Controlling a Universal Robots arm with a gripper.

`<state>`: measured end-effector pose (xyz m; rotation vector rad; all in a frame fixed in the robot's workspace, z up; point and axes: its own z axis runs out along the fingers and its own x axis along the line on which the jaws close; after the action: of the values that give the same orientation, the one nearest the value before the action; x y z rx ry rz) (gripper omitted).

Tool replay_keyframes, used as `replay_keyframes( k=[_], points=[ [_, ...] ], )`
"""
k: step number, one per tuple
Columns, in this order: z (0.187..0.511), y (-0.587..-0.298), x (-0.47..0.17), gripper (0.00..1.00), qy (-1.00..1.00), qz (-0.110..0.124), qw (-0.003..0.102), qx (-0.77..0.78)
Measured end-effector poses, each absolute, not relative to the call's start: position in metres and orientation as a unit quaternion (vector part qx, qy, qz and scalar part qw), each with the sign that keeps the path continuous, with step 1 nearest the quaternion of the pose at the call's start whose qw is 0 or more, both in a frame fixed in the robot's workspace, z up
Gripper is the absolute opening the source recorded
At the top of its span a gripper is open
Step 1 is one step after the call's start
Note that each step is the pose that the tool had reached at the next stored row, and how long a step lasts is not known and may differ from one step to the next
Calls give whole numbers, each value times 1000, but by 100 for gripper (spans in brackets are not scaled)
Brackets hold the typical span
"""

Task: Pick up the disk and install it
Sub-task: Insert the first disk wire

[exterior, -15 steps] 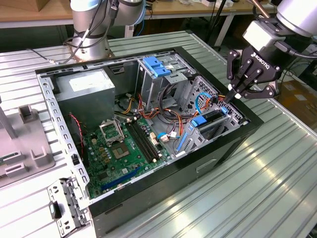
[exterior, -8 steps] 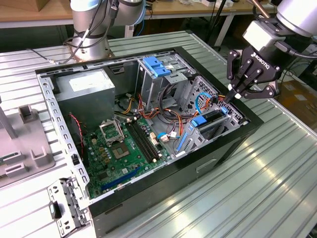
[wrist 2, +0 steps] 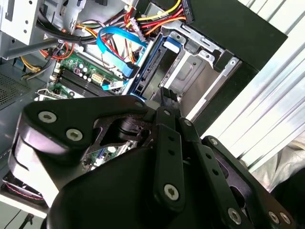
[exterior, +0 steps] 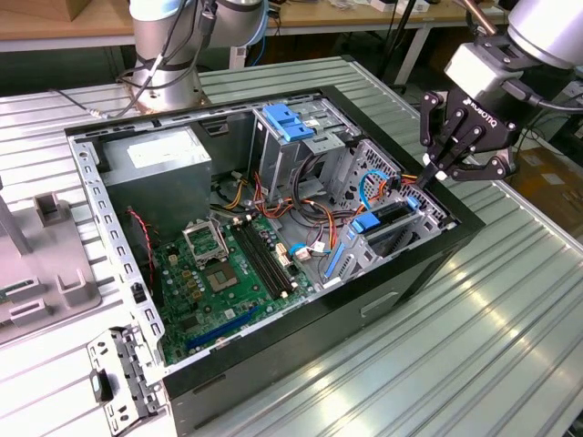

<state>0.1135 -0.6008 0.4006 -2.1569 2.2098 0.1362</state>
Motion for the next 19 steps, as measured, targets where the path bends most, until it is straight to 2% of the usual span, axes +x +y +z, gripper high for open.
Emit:
replay_keyframes(
  k=[19],
  points=[
    [384,-599,129,11,712,45,24,-701]
  ],
)
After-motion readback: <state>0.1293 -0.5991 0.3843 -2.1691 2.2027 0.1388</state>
